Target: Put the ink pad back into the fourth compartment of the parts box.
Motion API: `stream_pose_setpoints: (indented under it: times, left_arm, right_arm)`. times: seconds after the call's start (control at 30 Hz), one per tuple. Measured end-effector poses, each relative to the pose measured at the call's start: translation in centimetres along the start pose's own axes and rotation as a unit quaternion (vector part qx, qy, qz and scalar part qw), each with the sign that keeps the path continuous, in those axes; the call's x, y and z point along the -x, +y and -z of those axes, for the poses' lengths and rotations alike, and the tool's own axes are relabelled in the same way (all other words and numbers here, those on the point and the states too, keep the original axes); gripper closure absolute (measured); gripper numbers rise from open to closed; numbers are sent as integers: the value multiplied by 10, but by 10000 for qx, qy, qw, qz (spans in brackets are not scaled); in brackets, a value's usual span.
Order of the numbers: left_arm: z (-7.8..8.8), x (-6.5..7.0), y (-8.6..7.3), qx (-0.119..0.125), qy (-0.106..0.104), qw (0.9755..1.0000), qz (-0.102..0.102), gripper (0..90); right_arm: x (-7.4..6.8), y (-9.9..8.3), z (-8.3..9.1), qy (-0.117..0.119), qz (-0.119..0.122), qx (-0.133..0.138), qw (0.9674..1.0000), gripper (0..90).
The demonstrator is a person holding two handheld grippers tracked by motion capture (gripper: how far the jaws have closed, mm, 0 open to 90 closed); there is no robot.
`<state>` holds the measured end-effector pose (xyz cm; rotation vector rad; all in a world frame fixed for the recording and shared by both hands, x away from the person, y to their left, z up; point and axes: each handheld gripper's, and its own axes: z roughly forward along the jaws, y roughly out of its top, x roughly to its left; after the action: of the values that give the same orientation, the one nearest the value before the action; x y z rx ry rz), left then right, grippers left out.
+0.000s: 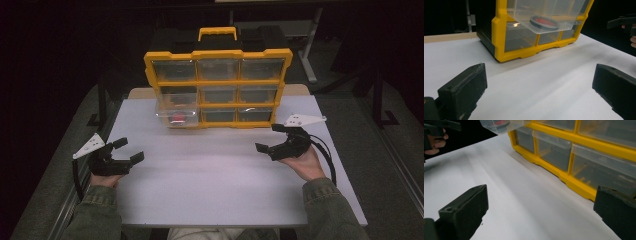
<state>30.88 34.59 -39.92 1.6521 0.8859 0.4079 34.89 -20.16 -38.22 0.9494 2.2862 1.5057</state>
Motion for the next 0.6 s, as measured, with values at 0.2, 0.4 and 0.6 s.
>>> stream_pose_setpoints:
  times: [0.2, 0.4, 0.6]
  left_arm:
    - [0, 0, 0, 1, 5, 10000, 0, 0]
    - [2, -1, 0, -1, 11, 10000, -18, 0]
    - [2, -1, 0, 4, 9, 10000, -7, 0]
  right_arm:
    - [4, -13, 6, -139, -109, -7, 9998, 0]
    - [6, -23, 16, -369, -177, 98, 9991, 0]
    - [7, -37, 24, -614, -283, 158, 9976, 0]
